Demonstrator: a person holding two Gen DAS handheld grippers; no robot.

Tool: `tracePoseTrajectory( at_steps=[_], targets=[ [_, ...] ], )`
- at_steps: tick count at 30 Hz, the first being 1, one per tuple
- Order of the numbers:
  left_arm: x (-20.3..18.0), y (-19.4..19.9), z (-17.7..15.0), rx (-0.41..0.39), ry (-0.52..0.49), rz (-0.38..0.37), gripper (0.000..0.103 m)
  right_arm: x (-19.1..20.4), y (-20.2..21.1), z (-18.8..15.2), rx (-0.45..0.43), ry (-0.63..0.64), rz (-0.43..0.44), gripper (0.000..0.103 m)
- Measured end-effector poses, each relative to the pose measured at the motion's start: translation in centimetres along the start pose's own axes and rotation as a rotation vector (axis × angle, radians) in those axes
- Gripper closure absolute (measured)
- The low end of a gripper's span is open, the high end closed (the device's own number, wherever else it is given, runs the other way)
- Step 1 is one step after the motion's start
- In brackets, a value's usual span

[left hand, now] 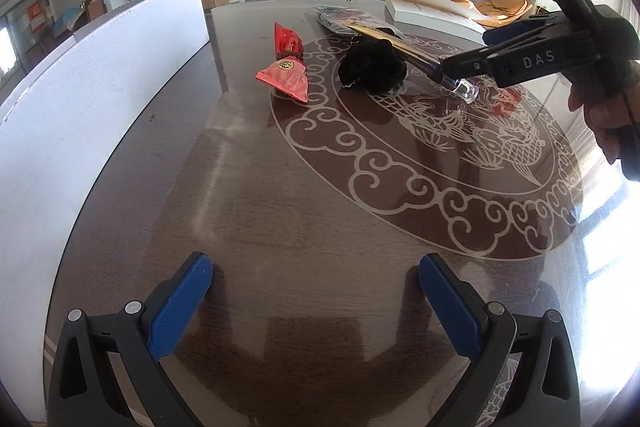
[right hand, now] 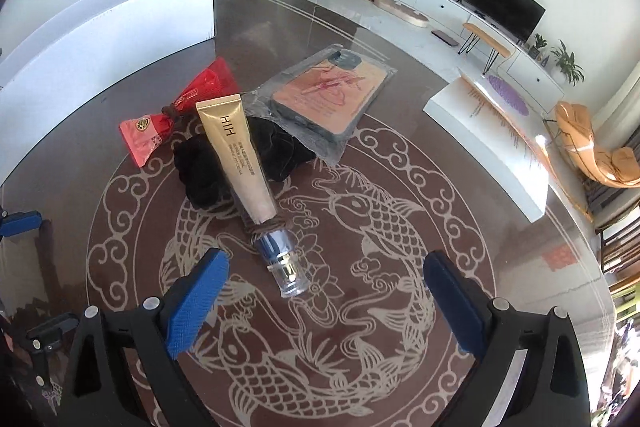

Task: Organize objects
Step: 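Grasp the gold HH cosmetic tube with the right tool and lift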

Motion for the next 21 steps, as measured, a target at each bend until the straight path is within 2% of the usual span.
tracePoseTrajectory(
  at_steps=[4,5,6,7,9,11,15,21],
  targets=[
    [0.0,0.0,0.0,0.000,0.000,0.000,0.000,2.8,-3.2,1.8,0.058,0.096,0.051,0.020],
    [0.0,0.0,0.0,0.000,0.000,0.000,0.000,3.3,-3.7,1.8,0.070,0.101,0.065,0.029],
    [0.0,0.0,0.0,0.000,0.000,0.000,0.000,3.7,-4.0,1.7,0.079,0.096,0.086,0.043],
    [0.0,0.0,0.0,0.000,0.001,0.000,0.000,3.7,-4.0,1.7,0.074,0.068,0.125,0.048],
    [0.0,0.0,0.0,0.000,0.000,0.000,0.000,3.5,-3.7,1.2,0.073,0.018,0.151,0.070],
    [0.0,-0.1,0.0,0.000,0.000,0.000,0.000,3.6,-3.0,0.1,0.073,-0.002,0.163,0.074],
    [0.0,-0.1,0.1,0.000,0.001,-0.001,0.000,3.4,-1.1,-3.5,0.089,-0.065,0.144,0.075],
    [0.1,-0.1,0.1,0.000,0.001,-0.001,0.000,1.5,2.8,-10.8,0.112,-0.308,0.032,0.075]
  ],
)
Point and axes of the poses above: each gripper's, at about its wrist camera, not at the fingertips, and y roughly against the way its jaws point, x to its left, z to its top, the point moved 5 cm from there along -y, roughly the way its jaws point, and after that the axes turned 5 degrees about -y, right-handed, at the moved point
